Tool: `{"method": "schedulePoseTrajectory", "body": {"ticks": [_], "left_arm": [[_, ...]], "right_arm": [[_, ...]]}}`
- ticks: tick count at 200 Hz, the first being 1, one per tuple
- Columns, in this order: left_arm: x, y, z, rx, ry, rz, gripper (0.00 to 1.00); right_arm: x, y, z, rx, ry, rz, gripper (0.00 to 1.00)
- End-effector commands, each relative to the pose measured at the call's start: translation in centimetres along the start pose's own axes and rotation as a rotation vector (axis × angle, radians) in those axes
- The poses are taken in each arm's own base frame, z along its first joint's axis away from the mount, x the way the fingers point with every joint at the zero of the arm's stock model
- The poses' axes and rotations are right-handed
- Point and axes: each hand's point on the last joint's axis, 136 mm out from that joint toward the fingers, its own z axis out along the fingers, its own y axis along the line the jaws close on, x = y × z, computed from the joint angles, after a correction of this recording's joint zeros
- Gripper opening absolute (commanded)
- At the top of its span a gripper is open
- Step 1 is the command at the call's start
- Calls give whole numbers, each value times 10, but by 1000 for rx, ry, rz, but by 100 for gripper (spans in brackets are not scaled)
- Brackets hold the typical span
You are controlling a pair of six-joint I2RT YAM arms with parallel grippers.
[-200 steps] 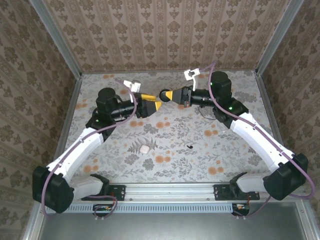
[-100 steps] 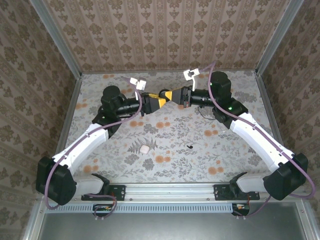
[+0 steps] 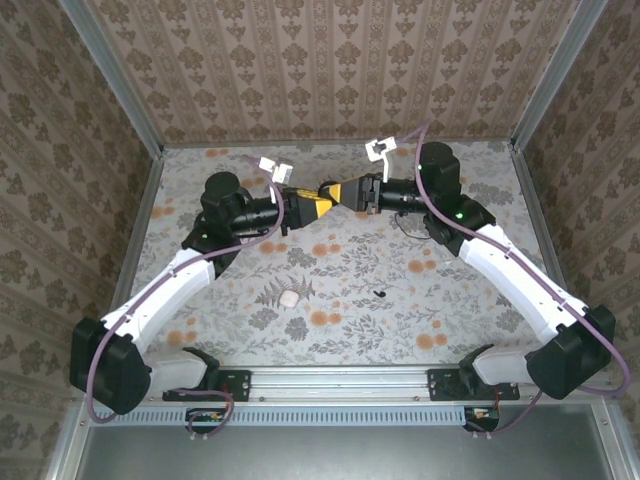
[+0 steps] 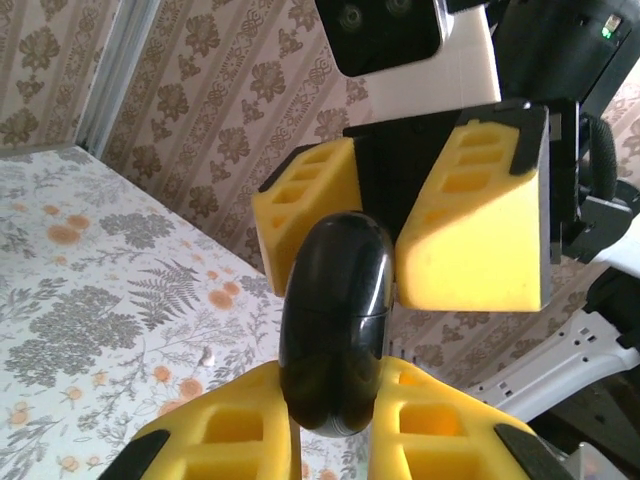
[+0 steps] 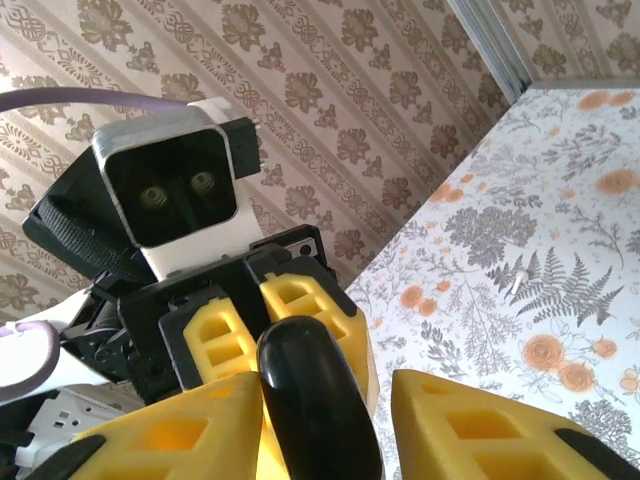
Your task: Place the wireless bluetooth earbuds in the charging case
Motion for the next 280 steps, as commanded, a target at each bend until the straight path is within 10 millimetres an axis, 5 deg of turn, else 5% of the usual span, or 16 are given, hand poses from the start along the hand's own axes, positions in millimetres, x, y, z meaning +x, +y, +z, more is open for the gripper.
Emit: {"method": "schedulePoseTrajectory", "body": {"ticks": [1,30,103,176,221,280], "left_arm": [[-4,-13,-6,-13,-19,108,0],[-2,-12,-13,-51,-38,137,0],[7,-11,-22,-87,-39,150,0],[22,18,-38,-225,-18,82,0],[39,35,-62,-347,-1,53,0],[51,49,-104,-507,33,54,0]], "right_arm": [[-2,-7,9,29,37,71,42],[8,-27,24,49,75,146,45],[13,-59,19,171,70,236,58],[-8,-43,8,175,21,258,64],[9,-101,17,416,91,356,65],[56,-194,86,639,300,381,61]]}}
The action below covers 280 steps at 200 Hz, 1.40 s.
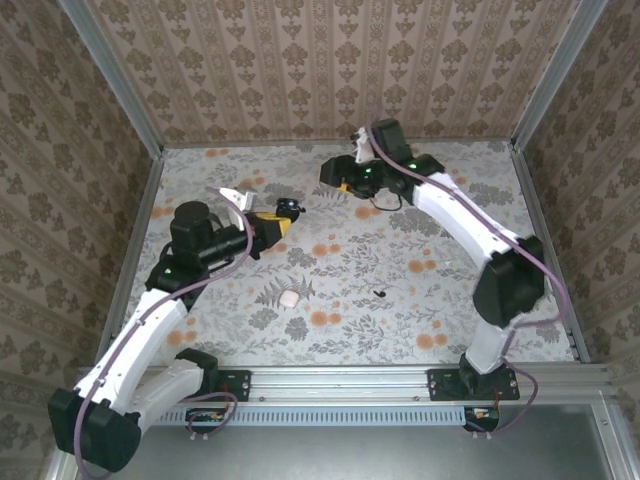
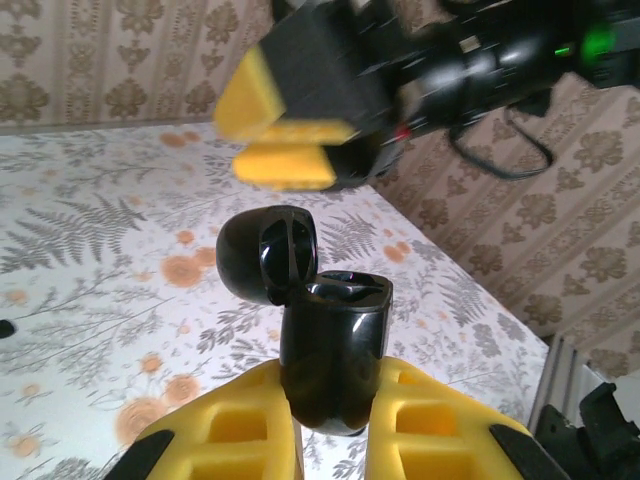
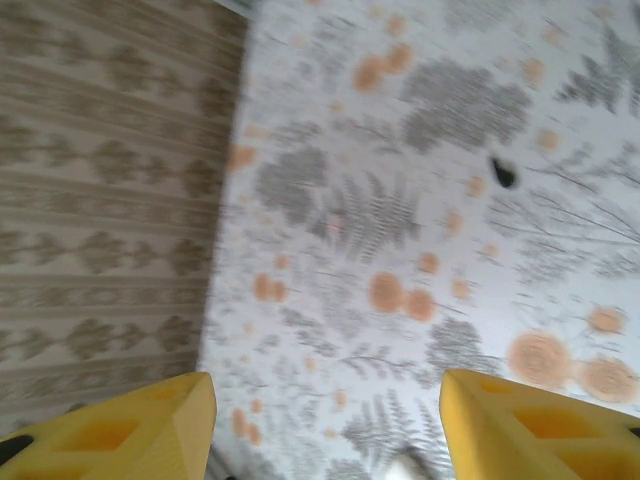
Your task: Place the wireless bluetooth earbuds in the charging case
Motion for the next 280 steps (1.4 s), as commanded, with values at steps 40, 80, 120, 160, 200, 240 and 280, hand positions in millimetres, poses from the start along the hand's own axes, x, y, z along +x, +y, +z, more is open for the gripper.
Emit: {"method": "schedulePoseTrajectory", "body": {"ticks": [40,80,120,160,200,240,280], "left_arm": [[17,17,-25,-85,54,6,0],[22,23,-29,-82,59,-24,0],[27,27,-29,-80,65,-41,0],[29,30,-29,-81,57,-55,0],[29,31,-28,-81,51,-68,0],[30,30,-30,-79,52,-71,0],[32,29,-31,-81,50,-74,0]], "right_arm": [[9,-59,105,318,110,-75,56],[4,-85,148,429,91,-116,43],[-2,-99,172,445,69,-147,40],[-5,-103,190,423,60,-184,41],[-3,-107,206,398,67,-198,42],[4,-113,218,394,82,-210,42],[12,-116,221,410,107,-242,40]]}}
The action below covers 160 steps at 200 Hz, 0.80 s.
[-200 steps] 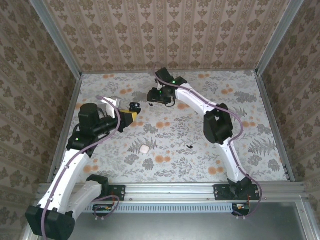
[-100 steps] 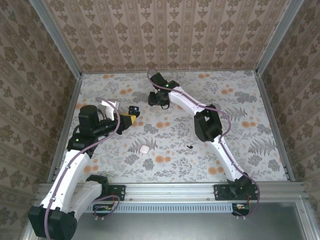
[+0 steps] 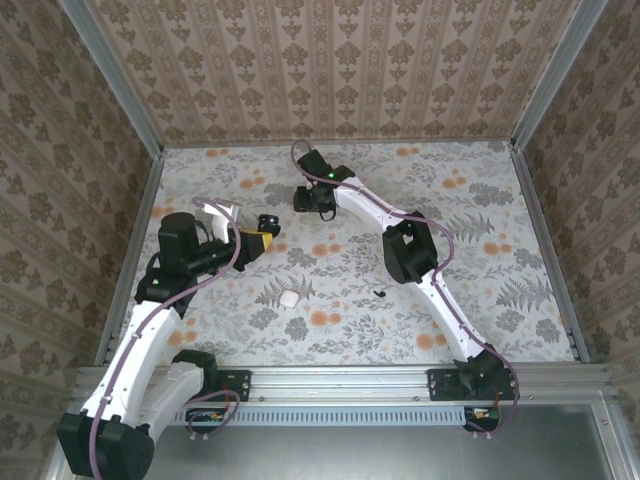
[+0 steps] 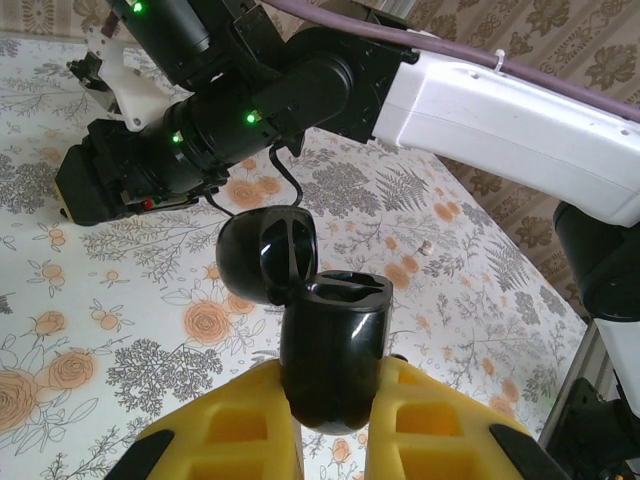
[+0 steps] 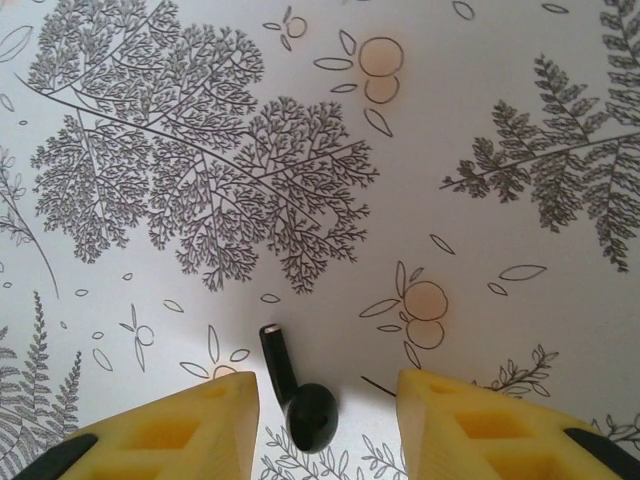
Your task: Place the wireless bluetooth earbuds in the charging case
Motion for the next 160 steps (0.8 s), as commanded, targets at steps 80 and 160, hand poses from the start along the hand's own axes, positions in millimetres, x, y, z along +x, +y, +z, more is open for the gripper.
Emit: {"method": "schedulePoseTrajectory", "body": {"ticks": [80,160], "left_arm": [[0,-4,-5,18,-28,-14,0],[2,-8,-7,34,-29,-23,0]], "right_arm": [[15,18,4,-50,43,-183,24],[34,19,-25,-73,84,-286,14]]}}
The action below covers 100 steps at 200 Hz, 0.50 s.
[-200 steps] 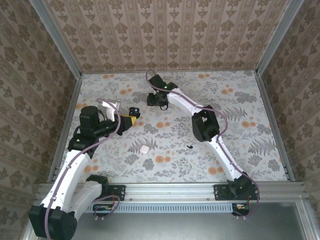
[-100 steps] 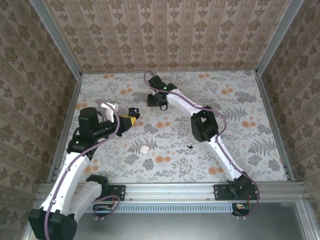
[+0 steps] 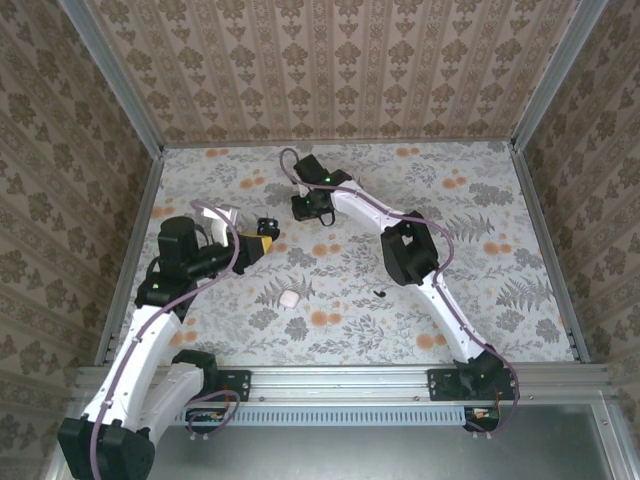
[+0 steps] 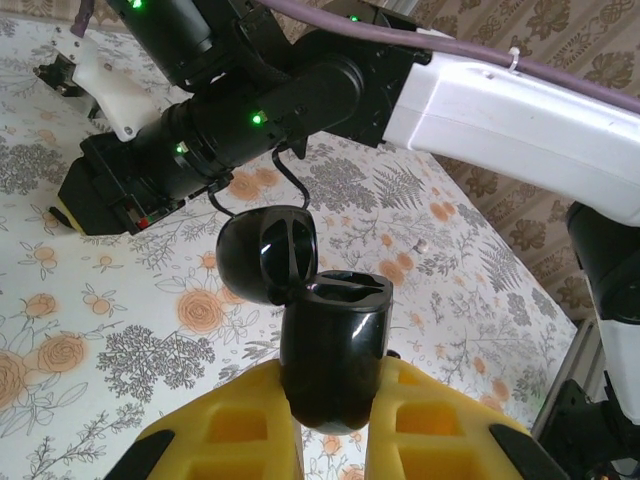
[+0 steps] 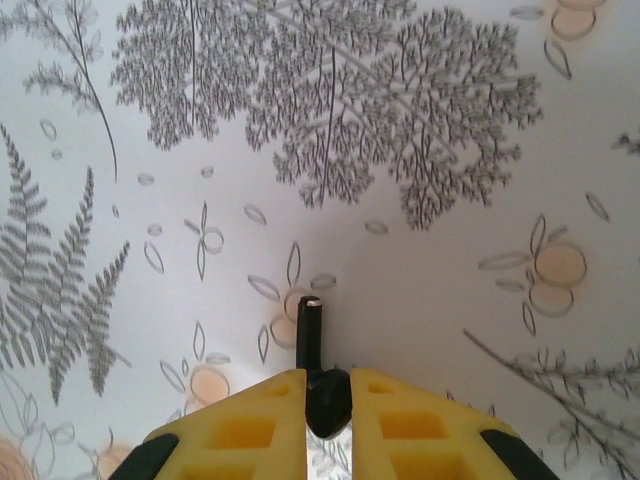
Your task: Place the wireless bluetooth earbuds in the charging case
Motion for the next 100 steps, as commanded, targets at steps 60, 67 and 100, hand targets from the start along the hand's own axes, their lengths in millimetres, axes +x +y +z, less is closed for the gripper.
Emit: {"method": "schedulePoseTrajectory", "body": {"ticks": [60,67,100], "left_arm": [[-7,-12,-2,61,-36,9,0],[-7,-12,-2,65,-36,6,0],[-5,-16,2,79,-26,2,0]], "right_arm": [[69,2,-67,-46,90,-123,12],[82,1,-73,-62,104,-130,12],[153,1,-97,-151,221,-178,13]]}}
